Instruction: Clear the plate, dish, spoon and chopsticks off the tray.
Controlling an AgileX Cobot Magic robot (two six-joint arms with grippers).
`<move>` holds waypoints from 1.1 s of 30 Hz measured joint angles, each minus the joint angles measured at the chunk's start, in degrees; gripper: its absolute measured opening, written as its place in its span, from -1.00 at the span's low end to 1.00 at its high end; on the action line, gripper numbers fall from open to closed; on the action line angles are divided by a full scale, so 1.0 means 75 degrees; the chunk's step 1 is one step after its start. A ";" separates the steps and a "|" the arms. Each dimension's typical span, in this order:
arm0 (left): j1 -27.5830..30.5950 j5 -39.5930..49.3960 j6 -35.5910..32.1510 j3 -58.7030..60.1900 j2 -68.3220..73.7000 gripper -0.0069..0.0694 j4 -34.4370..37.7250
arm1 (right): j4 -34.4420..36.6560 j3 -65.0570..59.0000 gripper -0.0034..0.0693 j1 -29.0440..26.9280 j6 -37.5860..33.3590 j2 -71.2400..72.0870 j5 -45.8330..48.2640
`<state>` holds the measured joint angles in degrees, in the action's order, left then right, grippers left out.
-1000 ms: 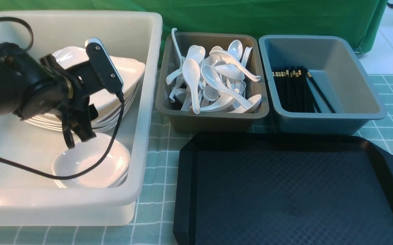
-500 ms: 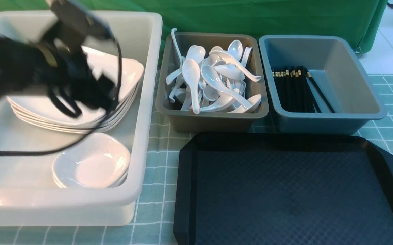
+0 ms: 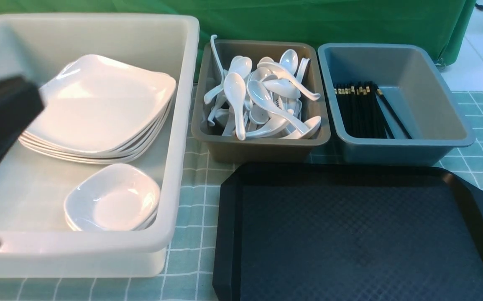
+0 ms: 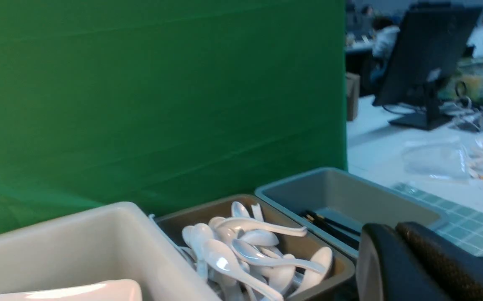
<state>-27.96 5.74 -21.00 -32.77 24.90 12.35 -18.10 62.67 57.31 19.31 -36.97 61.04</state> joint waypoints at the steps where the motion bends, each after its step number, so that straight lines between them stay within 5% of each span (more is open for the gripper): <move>1: 0.0000 -0.0112 0.0000 0.0166 -0.0138 -0.78 0.0000 | 0.0000 0.0000 -0.81 0.0000 0.0020 0.0000 0.0000; 17: 0.0000 -0.0129 0.0000 0.1157 -0.0519 -0.78 -0.0064 | 0.0054 0.0000 -0.69 -0.0153 0.0093 0.0000 -0.0060; 24: 0.0000 -0.0093 0.0000 0.1157 -0.0519 -0.78 -0.0405 | 0.0625 -0.0271 -0.84 -0.3043 -0.0785 0.0433 -0.0526; 28: 0.0000 -0.0093 -0.0009 0.1157 -0.0519 -0.78 -0.0445 | 0.1669 -0.1830 -0.86 -0.5162 -0.3008 0.1532 -0.2318; 33: 0.0000 -0.0093 -0.0011 0.1157 -0.0519 -0.78 -0.0486 | 0.2684 -0.4858 -0.86 -0.6900 -0.3811 0.3105 -0.5066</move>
<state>-27.96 5.04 -21.09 -24.09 21.00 8.71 2.03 26.23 5.56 -9.27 -13.68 23.05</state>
